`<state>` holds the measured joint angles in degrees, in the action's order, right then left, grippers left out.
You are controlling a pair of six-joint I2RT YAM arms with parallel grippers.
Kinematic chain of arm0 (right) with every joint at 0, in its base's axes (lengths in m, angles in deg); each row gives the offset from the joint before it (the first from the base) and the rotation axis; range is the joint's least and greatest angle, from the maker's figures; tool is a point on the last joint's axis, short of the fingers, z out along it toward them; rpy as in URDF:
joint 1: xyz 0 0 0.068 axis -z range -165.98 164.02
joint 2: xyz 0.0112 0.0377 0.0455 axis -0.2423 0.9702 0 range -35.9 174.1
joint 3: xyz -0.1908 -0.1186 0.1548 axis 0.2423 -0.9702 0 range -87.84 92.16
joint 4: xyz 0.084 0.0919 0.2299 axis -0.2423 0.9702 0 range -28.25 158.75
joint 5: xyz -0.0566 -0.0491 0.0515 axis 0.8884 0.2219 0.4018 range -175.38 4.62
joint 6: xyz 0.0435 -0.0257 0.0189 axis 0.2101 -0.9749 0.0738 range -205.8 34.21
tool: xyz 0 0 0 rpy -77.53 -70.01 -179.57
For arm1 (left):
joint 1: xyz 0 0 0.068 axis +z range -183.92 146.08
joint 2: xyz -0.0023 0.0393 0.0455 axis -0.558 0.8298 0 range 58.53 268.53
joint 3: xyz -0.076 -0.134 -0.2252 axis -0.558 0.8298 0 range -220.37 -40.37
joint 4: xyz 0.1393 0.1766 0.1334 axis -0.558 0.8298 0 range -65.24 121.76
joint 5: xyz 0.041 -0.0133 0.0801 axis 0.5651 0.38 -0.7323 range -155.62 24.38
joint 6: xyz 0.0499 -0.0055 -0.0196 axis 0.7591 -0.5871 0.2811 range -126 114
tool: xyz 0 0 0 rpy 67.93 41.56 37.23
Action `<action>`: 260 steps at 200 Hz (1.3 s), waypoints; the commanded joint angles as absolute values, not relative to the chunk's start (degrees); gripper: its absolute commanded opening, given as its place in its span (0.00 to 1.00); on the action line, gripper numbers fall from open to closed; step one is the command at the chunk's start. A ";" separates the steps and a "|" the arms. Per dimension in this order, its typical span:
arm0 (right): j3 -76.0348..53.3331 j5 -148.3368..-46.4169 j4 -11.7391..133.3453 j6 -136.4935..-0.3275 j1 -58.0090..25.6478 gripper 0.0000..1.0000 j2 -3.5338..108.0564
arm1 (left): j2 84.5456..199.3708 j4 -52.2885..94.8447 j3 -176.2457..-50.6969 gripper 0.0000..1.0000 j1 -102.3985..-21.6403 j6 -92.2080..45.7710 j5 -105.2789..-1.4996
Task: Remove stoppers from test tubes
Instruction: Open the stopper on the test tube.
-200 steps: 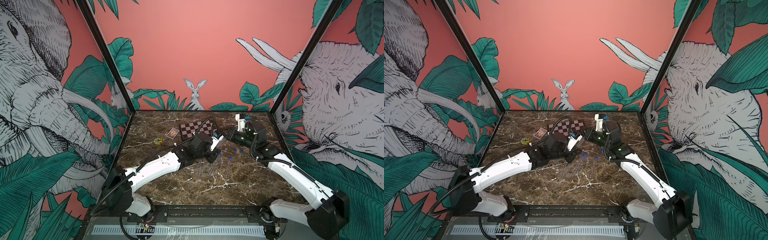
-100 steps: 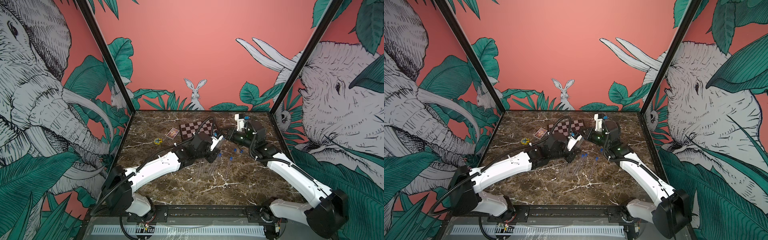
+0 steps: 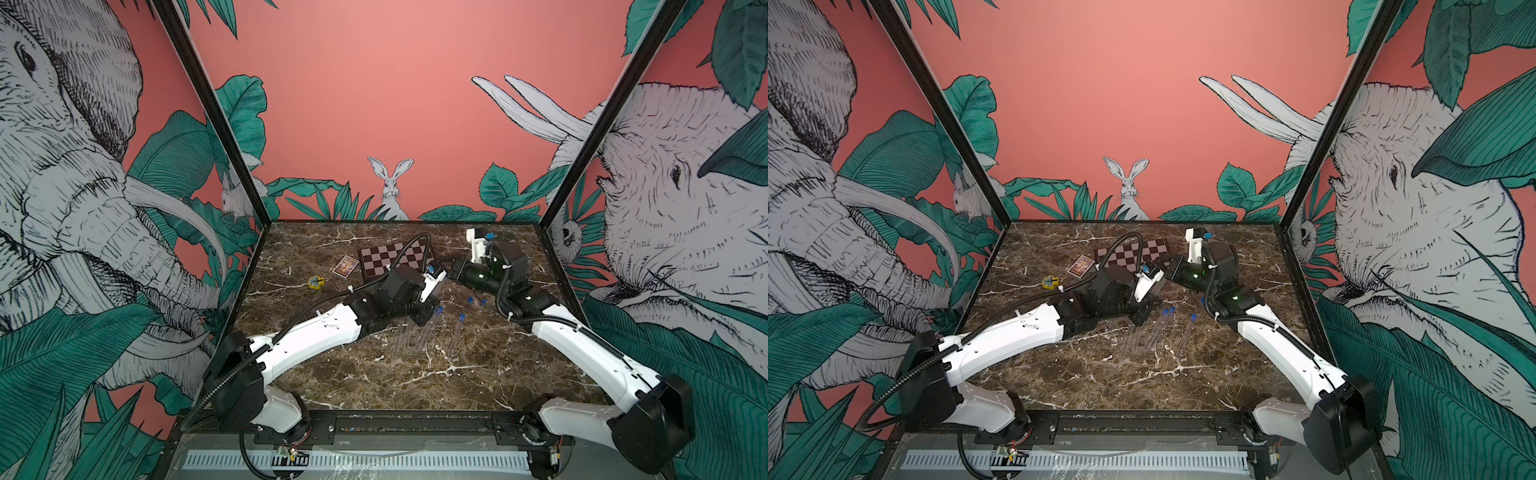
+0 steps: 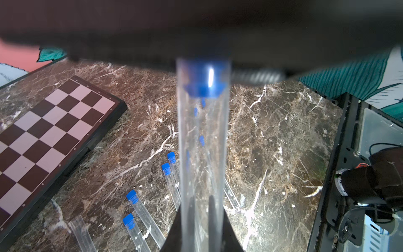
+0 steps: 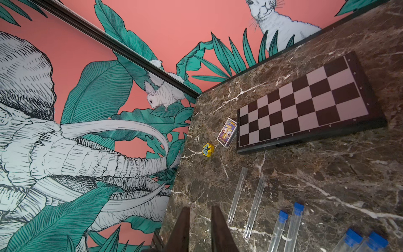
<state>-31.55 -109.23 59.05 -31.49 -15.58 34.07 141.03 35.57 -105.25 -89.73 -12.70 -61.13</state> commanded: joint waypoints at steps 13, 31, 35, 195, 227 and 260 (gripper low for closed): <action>-32.21 -110.20 57.36 -30.25 -16.13 0.18 33.95 | 139.94 33.47 -107.08 0.00 -89.97 -11.18 -60.59; -32.31 -110.06 57.09 -30.20 -16.17 0.14 33.78 | 139.94 33.64 -107.08 0.00 -89.99 -11.18 -60.60; -32.38 -109.94 56.95 -30.15 -16.20 0.14 33.71 | 139.96 33.64 -107.08 0.00 -89.99 -11.18 -60.61; -30.96 -109.06 57.49 -29.91 -14.82 0.21 32.13 | 140.09 33.46 -105.68 0.00 -89.95 -12.24 -59.81; -31.29 -108.10 57.31 -30.11 -14.86 0.12 31.68 | 140.18 33.46 -105.58 0.00 -89.99 -12.27 -59.74; -31.22 -107.58 57.36 -30.32 -14.85 0.03 31.42 | 140.23 33.56 -105.41 0.00 -89.95 -12.24 -59.71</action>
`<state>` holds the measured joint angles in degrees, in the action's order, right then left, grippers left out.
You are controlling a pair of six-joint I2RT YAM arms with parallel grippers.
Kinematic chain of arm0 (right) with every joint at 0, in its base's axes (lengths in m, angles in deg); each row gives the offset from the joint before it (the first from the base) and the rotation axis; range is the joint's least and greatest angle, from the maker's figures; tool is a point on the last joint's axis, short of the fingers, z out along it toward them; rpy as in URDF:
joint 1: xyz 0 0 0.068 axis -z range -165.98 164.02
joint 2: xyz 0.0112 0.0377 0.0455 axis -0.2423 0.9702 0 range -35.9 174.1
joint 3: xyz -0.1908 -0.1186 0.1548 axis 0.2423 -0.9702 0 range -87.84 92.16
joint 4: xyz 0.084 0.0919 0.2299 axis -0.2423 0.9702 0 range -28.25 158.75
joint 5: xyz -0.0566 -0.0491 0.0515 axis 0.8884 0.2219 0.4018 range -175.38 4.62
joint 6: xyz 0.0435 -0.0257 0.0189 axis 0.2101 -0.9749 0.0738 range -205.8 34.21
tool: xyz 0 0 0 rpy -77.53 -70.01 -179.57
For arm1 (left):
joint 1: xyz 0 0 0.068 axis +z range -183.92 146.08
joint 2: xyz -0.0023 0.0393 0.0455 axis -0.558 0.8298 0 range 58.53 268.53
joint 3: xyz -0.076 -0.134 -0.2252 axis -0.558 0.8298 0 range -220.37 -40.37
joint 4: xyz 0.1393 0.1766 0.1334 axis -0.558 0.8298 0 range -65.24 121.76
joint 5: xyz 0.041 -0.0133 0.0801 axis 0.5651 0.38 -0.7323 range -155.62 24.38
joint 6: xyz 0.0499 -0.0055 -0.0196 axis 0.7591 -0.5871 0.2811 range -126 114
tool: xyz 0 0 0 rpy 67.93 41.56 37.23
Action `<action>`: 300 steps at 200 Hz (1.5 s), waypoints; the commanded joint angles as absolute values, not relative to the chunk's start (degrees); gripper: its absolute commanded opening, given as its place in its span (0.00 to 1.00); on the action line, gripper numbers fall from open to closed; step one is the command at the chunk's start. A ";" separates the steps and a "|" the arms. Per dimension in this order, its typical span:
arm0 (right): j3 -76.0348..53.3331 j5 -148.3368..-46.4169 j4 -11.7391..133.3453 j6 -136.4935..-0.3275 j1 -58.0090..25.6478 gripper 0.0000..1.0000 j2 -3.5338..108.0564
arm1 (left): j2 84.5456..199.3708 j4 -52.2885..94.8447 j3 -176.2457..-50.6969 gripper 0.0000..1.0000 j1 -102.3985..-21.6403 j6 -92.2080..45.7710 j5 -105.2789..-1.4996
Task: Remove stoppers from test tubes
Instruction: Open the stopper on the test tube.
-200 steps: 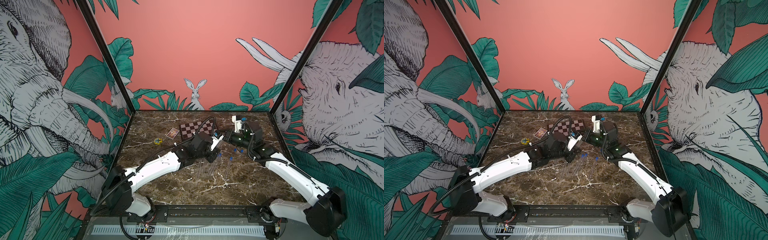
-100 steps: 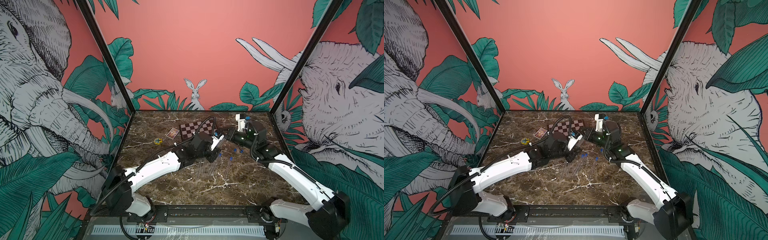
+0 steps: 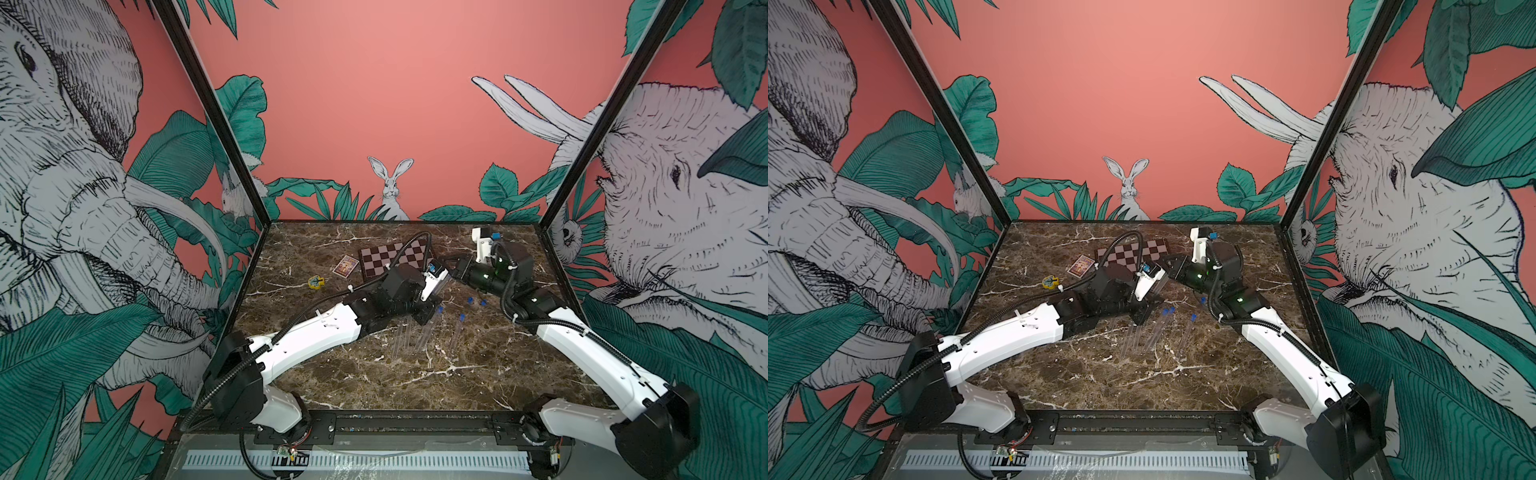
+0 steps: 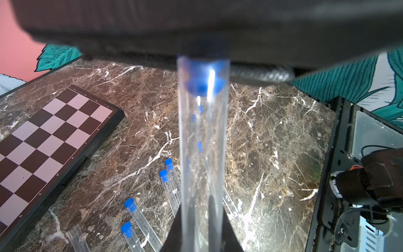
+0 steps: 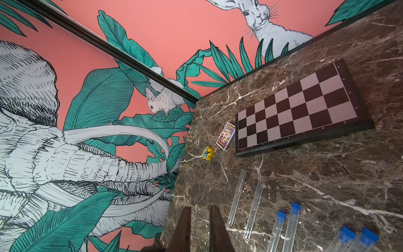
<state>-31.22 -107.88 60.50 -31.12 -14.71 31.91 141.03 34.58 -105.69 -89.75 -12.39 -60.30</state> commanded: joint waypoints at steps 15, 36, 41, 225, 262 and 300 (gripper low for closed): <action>-31.24 -107.52 57.36 -30.33 -14.77 0.01 31.42 | 140.19 33.64 -105.39 0.00 -89.99 -12.24 -59.81; -31.45 -106.86 57.36 -30.36 -14.58 0.00 31.05 | 140.09 33.64 -105.02 0.00 -89.98 -12.26 -59.74; -31.59 -106.69 57.36 -30.36 -14.46 0.00 30.91 | 140.09 33.64 -104.92 0.00 -89.98 -12.24 -59.73; -32.15 -104.84 63.23 -37.08 -6.46 0.00 28.34 | 139.57 35.48 -102.66 0.00 -89.82 -12.44 -65.82; -37.40 -90.88 68.29 -48.77 -6.46 0.00 26.45 | 139.66 37.31 -100.04 0.00 -84.70 -18.55 -69.29; -48.64 -78.94 61.16 -52.79 -6.46 0.00 26.53 | 141.26 36.10 -97.28 0.00 -80.34 -21.41 -70.13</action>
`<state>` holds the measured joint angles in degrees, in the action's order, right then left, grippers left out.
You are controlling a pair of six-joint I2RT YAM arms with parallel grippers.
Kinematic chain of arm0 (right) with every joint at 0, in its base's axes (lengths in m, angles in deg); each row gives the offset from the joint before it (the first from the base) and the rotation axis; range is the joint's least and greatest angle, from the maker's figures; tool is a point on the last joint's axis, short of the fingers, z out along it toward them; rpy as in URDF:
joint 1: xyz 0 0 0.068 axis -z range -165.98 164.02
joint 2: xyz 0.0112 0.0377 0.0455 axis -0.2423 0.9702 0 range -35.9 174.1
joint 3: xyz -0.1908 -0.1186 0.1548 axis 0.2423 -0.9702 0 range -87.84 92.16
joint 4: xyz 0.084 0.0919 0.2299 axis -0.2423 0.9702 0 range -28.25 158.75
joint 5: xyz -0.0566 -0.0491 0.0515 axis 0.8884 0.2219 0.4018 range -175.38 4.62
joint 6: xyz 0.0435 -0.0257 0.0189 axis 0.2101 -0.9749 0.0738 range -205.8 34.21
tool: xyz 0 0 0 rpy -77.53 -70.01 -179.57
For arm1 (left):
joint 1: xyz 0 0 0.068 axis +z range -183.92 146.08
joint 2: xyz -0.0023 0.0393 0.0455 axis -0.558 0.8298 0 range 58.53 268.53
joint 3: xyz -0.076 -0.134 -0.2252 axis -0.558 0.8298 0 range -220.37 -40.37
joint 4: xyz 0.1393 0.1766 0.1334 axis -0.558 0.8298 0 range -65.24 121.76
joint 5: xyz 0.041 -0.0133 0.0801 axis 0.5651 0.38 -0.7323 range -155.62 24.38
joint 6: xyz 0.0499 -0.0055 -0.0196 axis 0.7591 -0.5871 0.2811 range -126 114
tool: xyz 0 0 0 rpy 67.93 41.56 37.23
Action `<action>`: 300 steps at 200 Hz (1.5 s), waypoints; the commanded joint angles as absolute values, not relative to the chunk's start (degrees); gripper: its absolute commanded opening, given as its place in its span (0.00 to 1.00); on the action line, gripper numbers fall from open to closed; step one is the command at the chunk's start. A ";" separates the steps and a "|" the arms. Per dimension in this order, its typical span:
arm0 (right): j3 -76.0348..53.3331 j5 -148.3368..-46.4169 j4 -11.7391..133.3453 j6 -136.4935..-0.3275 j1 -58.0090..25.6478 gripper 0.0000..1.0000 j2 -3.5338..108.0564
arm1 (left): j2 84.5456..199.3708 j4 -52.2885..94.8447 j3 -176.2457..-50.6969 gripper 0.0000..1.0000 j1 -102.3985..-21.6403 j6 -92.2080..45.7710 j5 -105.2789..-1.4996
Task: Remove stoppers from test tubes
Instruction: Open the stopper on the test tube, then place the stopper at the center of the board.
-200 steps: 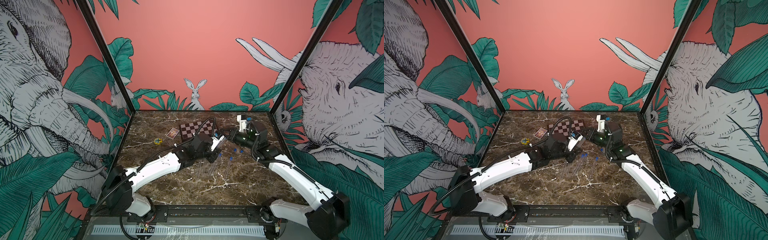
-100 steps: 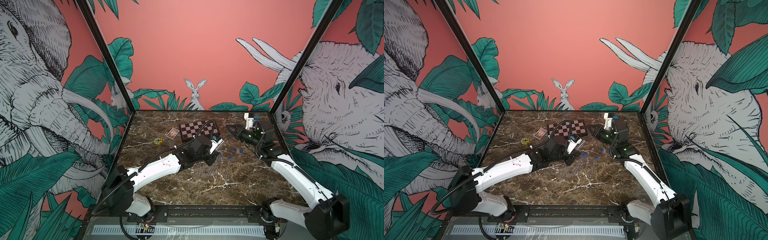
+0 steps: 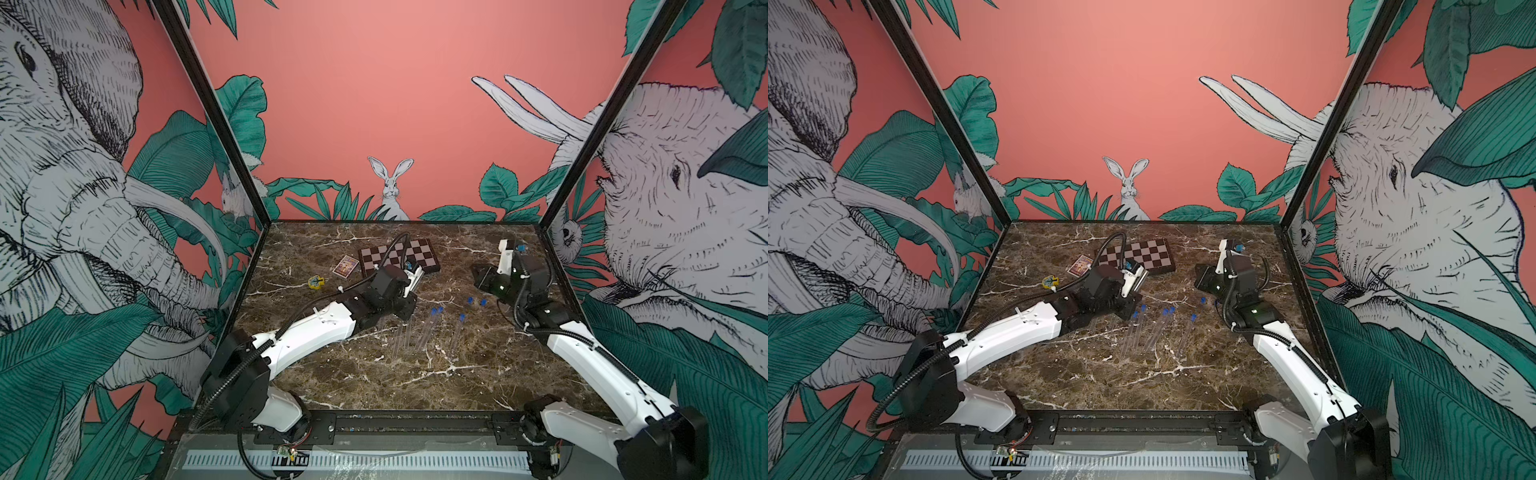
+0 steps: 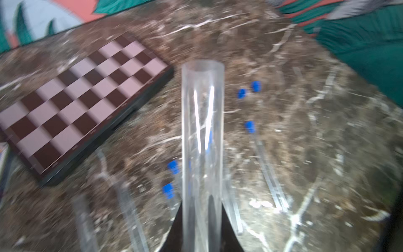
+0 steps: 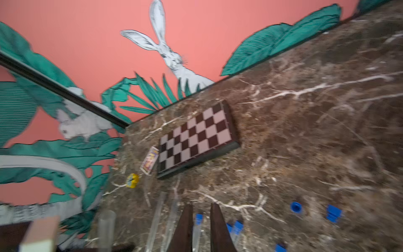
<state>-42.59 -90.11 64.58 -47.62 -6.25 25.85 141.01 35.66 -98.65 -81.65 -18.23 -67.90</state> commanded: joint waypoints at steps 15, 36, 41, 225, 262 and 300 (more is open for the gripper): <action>-52.31 -75.77 58.10 -52.42 -6.37 0.00 28.48 | 142.71 36.10 -97.37 0.00 -80.24 -21.95 -69.96; -56.36 -73.81 52.60 -51.43 -6.28 0.00 32.66 | 143.69 35.67 -96.90 0.00 -80.15 -22.85 -70.15; -57.33 -73.20 50.77 -50.71 -6.28 0.00 33.91 | 143.74 35.53 -96.84 0.00 -80.15 -23.04 -70.02; -62.64 -72.23 32.74 -45.98 -6.02 0.06 53.92 | 142.82 36.34 -96.22 0.00 -80.18 -23.20 -70.31; -61.31 -72.53 34.96 -46.03 -6.02 0.13 54.09 | 142.29 36.53 -95.99 0.00 -80.06 -23.20 -70.45; -60.19 -73.41 35.80 -46.04 -6.02 0.16 54.97 | 141.85 36.93 -96.22 0.00 -80.07 -22.96 -70.67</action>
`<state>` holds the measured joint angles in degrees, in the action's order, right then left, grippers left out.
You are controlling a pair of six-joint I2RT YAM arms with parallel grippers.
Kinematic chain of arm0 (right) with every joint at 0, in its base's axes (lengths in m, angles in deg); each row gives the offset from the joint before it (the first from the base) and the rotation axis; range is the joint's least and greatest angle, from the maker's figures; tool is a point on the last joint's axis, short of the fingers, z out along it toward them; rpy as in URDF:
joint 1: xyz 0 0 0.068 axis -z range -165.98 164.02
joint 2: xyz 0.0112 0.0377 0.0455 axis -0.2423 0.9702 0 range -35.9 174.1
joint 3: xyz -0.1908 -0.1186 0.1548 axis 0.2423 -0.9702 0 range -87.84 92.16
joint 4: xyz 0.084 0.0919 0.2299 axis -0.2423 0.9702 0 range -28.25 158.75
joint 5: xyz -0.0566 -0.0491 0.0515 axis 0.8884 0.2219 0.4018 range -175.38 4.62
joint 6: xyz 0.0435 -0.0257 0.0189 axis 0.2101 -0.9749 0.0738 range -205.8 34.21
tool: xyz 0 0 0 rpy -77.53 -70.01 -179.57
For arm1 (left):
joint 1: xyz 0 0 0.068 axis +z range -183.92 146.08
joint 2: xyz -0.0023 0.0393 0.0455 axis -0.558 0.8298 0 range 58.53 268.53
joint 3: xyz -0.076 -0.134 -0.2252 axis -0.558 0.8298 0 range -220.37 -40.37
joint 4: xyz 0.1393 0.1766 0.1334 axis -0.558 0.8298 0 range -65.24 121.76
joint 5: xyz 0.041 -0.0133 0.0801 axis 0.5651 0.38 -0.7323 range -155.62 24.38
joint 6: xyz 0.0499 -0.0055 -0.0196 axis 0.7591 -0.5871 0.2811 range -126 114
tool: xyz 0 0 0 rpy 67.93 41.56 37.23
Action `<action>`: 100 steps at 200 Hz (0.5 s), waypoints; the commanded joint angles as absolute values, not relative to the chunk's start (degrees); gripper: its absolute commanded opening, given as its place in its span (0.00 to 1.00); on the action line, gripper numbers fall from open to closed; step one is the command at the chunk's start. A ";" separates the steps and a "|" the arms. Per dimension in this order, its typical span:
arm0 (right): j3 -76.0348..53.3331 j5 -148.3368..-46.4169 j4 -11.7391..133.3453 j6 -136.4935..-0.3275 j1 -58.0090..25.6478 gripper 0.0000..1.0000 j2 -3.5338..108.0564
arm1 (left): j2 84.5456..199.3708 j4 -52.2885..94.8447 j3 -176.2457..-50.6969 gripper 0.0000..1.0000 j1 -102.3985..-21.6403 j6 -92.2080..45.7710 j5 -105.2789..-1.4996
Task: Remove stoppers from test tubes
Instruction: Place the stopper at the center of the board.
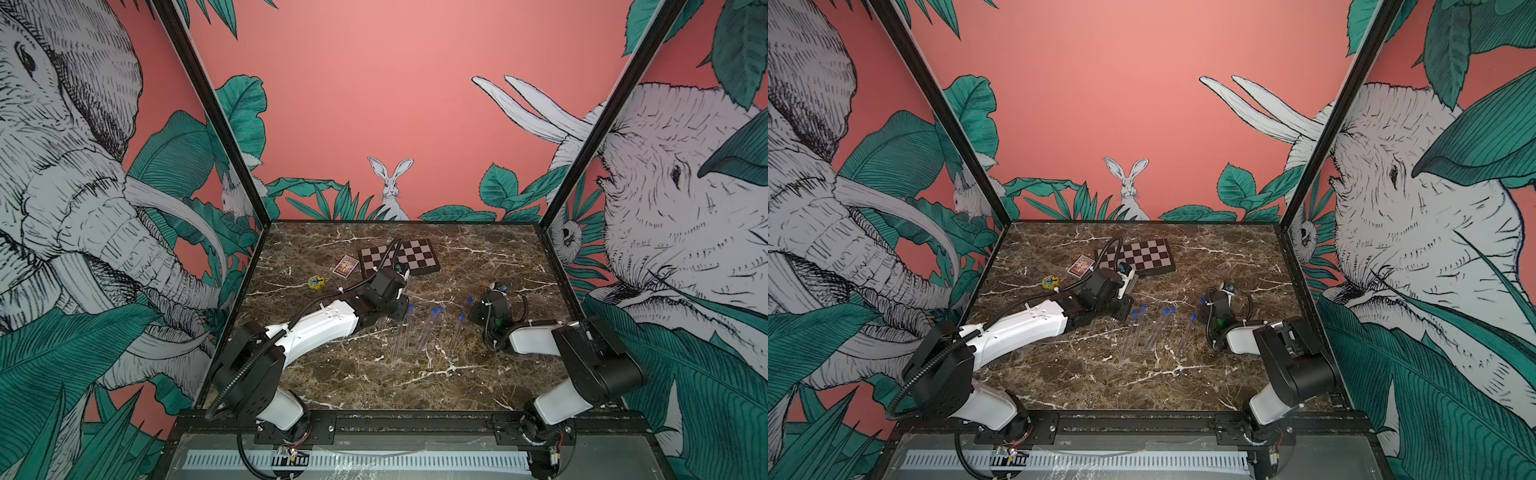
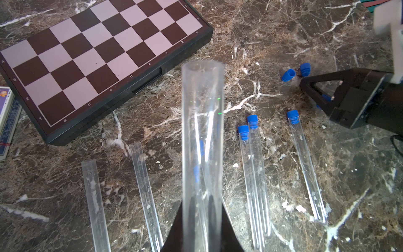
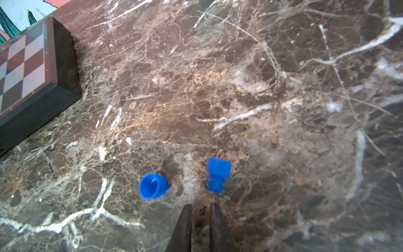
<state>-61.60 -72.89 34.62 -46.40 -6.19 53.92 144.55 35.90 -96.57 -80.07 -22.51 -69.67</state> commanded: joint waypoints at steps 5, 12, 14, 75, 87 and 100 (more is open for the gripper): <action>-60.16 -73.36 35.78 -45.99 -6.02 0.16 55.06 | 141.85 36.98 -96.25 0.00 -80.07 -22.96 -70.63; -60.07 -73.58 35.78 -46.06 -6.02 0.16 55.22 | 141.89 37.05 -96.31 0.00 -80.08 -22.86 -70.63; -59.98 -73.62 35.84 -46.02 -6.02 0.16 55.30 | 141.86 37.06 -96.34 0.00 -80.09 -22.87 -70.63; -59.17 -74.04 36.60 -45.96 -6.02 0.22 55.41 | 141.85 37.58 -96.79 0.00 -79.80 -22.43 -70.64; -59.14 -73.96 36.65 -45.89 -6.02 0.22 55.41 | 141.93 37.61 -96.92 0.00 -79.87 -22.34 -70.60; -59.19 -74.19 36.61 -45.88 -6.02 0.22 55.41 | 142.02 37.76 -97.05 0.00 -79.71 -22.23 -70.54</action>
